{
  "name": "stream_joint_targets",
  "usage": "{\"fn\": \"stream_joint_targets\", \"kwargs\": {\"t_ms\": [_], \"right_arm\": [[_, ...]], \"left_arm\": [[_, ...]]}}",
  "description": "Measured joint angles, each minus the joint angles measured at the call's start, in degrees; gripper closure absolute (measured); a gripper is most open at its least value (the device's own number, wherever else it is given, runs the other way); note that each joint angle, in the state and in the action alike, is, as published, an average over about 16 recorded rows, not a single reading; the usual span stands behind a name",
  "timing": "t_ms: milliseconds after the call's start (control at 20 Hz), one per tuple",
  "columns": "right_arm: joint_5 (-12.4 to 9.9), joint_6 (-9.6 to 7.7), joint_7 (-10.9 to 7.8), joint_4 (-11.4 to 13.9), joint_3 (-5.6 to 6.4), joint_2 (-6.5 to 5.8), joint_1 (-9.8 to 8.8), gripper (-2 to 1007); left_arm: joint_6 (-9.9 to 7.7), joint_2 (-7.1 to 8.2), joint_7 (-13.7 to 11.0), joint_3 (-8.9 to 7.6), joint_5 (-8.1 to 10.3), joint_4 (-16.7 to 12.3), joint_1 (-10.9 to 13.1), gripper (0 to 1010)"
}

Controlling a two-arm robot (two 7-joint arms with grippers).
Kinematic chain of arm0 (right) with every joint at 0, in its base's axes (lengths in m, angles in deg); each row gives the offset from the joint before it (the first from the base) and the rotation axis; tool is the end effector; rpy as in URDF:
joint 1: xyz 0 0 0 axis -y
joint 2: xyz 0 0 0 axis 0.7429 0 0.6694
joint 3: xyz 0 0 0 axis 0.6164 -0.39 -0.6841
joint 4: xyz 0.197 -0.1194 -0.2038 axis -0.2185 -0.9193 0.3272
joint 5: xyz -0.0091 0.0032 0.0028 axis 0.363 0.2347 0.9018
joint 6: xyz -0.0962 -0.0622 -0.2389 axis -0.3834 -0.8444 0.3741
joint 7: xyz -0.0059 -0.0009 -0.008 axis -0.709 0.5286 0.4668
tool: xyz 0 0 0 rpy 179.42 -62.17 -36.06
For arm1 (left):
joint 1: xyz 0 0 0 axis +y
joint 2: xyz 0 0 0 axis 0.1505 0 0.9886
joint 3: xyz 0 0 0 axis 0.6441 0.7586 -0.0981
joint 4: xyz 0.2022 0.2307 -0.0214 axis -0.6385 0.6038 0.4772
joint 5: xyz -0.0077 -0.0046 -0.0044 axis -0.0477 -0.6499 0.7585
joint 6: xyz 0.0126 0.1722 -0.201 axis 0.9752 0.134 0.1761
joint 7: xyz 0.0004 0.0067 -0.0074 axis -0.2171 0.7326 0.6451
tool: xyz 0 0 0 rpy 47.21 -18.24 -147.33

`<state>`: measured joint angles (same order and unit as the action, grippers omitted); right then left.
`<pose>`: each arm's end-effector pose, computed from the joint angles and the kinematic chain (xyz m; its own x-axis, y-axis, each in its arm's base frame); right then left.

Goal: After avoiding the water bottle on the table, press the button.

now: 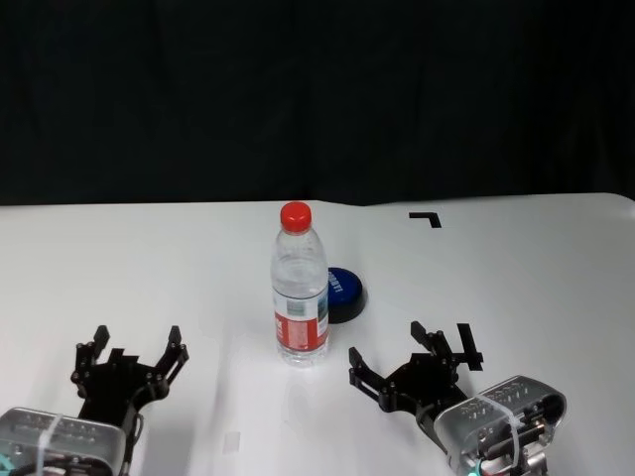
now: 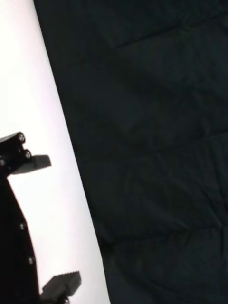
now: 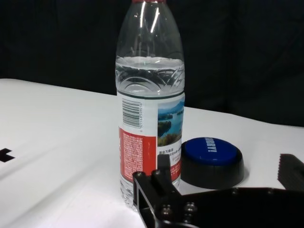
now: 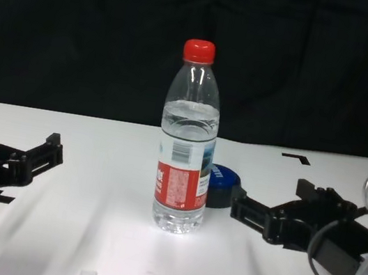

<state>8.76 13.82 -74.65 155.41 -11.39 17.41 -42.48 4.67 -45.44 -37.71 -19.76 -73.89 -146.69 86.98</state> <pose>0.2732 0.0429 -0.3046 0.4096 -0.9106 0.0555 0.9122 0.4094 -0.0156 0.2539 0.0088 -0.3264 0.0567 0.9652 0.2552 -0.9955 0.0742 -0.0594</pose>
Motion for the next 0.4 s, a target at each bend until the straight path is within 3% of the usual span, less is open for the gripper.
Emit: {"fn": "stream_joint_targets", "kwargs": {"t_ms": [400], "right_arm": [[0.1, -0.01, 0.09, 0.1, -0.21, -0.12, -0.05, 2]], "left_arm": [[0.0, 0.0, 0.0, 0.0, 0.0, 0.0, 0.0, 1]]}}
